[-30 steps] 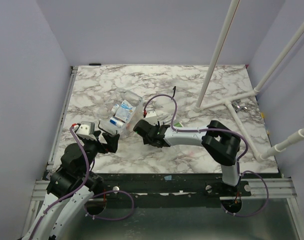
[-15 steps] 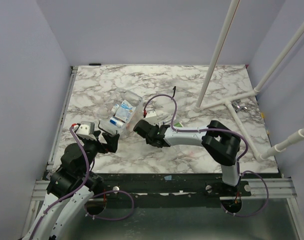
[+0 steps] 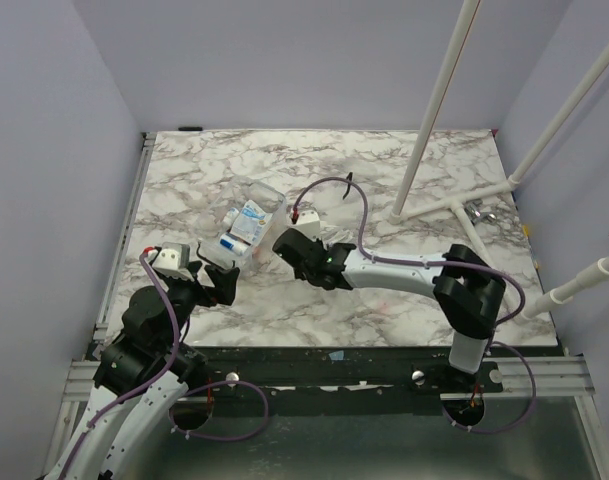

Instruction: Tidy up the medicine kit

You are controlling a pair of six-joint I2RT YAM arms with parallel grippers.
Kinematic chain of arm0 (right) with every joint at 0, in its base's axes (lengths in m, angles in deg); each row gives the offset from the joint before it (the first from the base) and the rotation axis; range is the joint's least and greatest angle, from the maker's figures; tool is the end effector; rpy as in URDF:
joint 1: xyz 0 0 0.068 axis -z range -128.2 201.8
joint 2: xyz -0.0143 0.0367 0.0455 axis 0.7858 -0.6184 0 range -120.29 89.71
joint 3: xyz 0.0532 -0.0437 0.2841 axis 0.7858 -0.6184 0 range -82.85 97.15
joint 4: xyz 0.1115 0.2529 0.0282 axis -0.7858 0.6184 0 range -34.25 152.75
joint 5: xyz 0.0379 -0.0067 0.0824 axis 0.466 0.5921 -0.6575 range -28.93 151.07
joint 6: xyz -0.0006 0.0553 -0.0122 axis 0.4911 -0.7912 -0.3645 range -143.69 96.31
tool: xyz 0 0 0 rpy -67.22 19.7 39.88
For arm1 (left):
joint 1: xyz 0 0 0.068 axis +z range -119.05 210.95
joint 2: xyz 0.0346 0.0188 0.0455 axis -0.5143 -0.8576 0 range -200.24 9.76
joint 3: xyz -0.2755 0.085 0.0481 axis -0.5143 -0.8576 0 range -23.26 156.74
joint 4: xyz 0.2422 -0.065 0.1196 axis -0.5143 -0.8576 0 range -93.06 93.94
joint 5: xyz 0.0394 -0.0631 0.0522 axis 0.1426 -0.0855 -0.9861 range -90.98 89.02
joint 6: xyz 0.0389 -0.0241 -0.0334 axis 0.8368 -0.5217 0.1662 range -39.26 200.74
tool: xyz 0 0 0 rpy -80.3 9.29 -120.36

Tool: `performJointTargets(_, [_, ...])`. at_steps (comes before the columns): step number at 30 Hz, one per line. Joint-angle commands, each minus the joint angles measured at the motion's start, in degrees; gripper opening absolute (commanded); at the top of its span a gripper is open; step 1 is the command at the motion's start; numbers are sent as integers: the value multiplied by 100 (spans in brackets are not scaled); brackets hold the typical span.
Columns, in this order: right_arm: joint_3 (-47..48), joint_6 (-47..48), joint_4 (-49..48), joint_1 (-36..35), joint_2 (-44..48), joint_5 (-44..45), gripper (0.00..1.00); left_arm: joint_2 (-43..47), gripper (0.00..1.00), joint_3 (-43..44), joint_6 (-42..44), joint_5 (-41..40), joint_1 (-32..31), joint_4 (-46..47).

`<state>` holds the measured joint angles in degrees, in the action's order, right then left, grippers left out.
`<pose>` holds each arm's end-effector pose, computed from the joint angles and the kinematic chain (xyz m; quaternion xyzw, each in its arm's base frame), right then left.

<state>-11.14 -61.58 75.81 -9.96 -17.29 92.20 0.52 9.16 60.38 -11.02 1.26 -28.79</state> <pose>0.2136 0.3544 0.1937 -0.1120 0.9163 0.0539 0.3808 0.0630 -0.0279 0.2987 0.0055 0.7626 -0.2116 0.6112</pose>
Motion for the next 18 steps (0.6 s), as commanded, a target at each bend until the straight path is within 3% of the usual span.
performJointTargets(1, [-99, 192, 124, 19, 614, 200, 18, -74, 98, 1, 50, 89, 44, 48])
performJointTargets(18, [-1569, -271, 674, 924, 2285, 215, 18, -62, 98, -4, 50, 124, 51, 48])
